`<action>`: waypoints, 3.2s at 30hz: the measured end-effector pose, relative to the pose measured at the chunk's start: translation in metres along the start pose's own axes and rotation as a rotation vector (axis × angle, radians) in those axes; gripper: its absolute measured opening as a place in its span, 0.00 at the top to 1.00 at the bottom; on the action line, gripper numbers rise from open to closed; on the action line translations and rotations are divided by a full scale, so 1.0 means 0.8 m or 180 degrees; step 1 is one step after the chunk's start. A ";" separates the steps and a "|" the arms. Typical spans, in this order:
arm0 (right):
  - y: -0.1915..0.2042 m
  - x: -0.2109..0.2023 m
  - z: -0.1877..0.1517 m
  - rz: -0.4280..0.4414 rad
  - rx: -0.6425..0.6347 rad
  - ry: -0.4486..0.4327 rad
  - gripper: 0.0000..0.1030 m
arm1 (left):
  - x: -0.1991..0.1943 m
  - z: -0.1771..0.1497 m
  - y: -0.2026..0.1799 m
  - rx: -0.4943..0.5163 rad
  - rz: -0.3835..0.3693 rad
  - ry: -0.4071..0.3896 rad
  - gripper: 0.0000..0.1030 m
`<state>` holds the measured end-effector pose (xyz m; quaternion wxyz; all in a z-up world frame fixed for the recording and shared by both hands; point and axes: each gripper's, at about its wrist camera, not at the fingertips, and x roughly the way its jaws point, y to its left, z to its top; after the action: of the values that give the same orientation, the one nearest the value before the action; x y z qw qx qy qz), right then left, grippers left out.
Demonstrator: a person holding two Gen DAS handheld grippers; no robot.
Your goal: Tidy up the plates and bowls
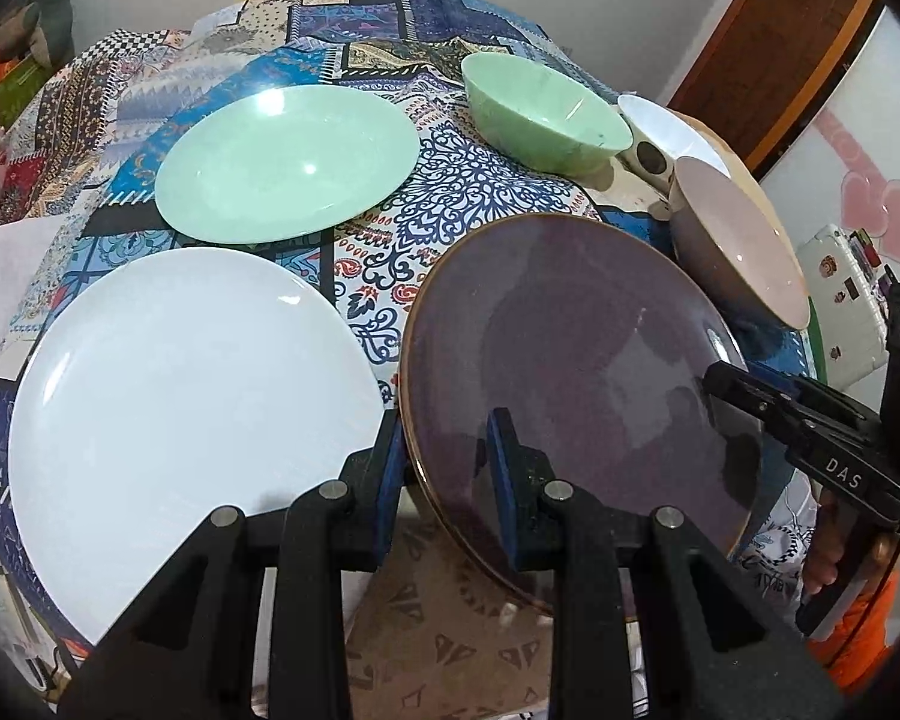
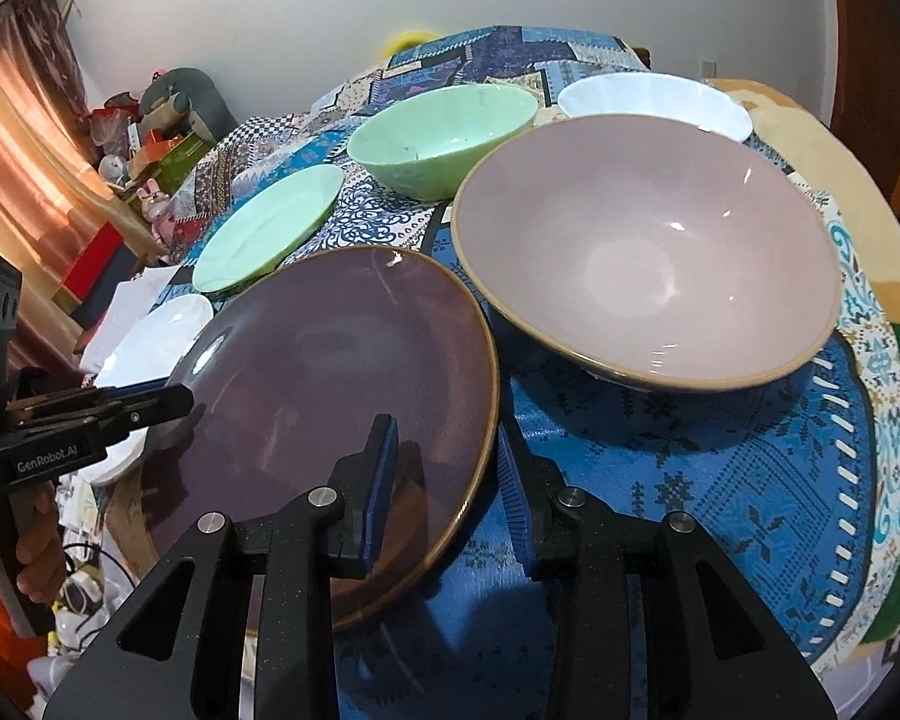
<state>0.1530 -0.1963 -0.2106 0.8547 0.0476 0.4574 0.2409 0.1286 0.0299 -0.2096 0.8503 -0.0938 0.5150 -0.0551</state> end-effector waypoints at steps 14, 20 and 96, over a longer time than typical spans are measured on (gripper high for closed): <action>0.030 -0.037 0.007 -0.0065 -0.0155 -0.0230 0.58 | -0.068 -0.021 0.013 -0.0013 0.0164 -0.0399 0.53; 0.062 -0.034 0.024 0.0035 -0.0338 -0.0332 0.50 | -0.105 -0.026 0.034 -0.0115 0.0268 -0.0622 0.43; 0.232 0.178 0.083 0.0569 -0.1468 0.1140 0.74 | -0.078 -0.103 0.200 -0.1219 0.0325 -0.0282 0.64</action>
<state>0.2041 0.0411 -0.2244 0.7242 -0.1509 0.5280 0.4171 0.0259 0.1898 -0.2273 0.8404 -0.2299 0.4822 0.0913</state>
